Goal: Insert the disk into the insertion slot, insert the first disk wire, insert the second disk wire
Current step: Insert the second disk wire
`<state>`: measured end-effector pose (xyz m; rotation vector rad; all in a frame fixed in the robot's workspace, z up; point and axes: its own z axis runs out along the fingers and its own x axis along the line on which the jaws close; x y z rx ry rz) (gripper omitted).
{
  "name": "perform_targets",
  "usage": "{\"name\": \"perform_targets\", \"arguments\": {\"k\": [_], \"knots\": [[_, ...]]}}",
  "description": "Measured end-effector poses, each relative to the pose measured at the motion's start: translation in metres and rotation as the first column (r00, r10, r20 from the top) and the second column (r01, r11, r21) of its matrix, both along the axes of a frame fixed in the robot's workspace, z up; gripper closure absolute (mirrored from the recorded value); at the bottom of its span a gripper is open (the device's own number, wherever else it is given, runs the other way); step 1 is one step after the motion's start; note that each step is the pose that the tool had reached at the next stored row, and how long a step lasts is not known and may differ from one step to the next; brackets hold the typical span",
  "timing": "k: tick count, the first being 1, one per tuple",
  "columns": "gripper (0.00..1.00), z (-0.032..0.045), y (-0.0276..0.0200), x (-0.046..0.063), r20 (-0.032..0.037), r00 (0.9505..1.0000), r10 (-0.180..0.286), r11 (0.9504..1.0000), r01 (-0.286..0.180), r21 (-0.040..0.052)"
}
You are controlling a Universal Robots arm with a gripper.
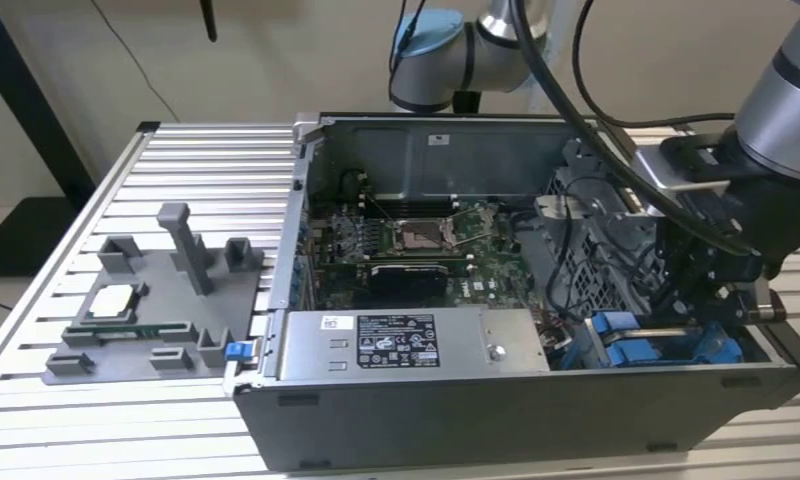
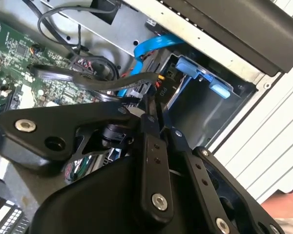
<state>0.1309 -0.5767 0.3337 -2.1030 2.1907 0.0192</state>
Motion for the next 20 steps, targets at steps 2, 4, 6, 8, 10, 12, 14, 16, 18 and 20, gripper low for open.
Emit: {"name": "perform_targets", "arguments": {"k": [2, 4, 6, 8, 10, 12, 14, 16, 18, 20], "knots": [[0.00, -0.0003, 0.0001, 0.000, 0.0002, 1.0000, 0.000, 1.0000, 0.000, 0.0018], [0.00, 0.0046, 0.0000, 0.000, -0.0003, 1.0000, 0.000, 1.0000, 0.000, 0.0018], [0.00, 0.0130, 0.0001, 0.000, -0.0006, 1.0000, 0.000, 1.0000, 0.000, 0.0007], [0.00, 0.0216, 0.0000, 0.000, -0.0007, 1.0000, 0.000, 1.0000, 0.000, 0.0003], [0.00, 0.0278, 0.0000, 0.000, -0.0007, 1.0000, 0.000, 1.0000, 0.000, 0.0008], [0.00, 0.0334, 0.0000, 0.000, -0.0011, 1.0000, 0.000, 1.0000, 0.000, 0.0006], [0.00, 0.0386, 0.0000, 0.000, -0.0023, 1.0000, 0.000, 1.0000, 0.000, 0.0005], [0.00, 0.0436, 0.0000, 0.000, -0.0034, 1.0000, 0.000, 1.0000, 0.000, 0.0006], [0.00, 0.0482, 0.0000, 0.000, -0.0052, 1.0000, 0.000, 1.0000, 0.000, 0.0006], [0.00, 0.0520, 0.0000, 0.000, -0.0092, 1.0000, 0.000, 1.0000, 0.000, 0.0005]]}}
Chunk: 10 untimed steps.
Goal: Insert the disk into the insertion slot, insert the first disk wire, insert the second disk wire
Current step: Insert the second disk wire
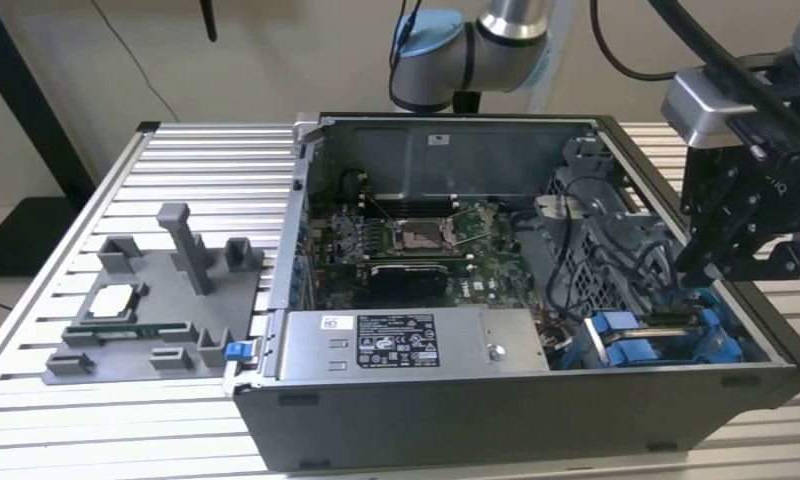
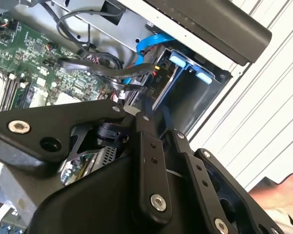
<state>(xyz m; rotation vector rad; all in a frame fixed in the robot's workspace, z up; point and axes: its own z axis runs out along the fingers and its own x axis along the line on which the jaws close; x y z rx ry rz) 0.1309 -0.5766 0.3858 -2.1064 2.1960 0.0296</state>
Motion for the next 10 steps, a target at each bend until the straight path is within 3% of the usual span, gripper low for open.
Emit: {"name": "perform_targets", "arguments": {"k": [2, 5, 10], "knots": [[0.00, 0.0036, 0.0000, 0.0000, -0.0043, 1.0000, 0.000, 1.0000, 0.000, -0.0002], [0.00, 0.0082, 0.0000, 0.0000, -0.0050, 1.0000, 0.000, 1.0000, 0.000, -0.0001], [0.00, 0.0087, 0.0000, 0.0000, -0.0050, 1.0000, 0.000, 1.0000, 0.000, -0.0001]]}}
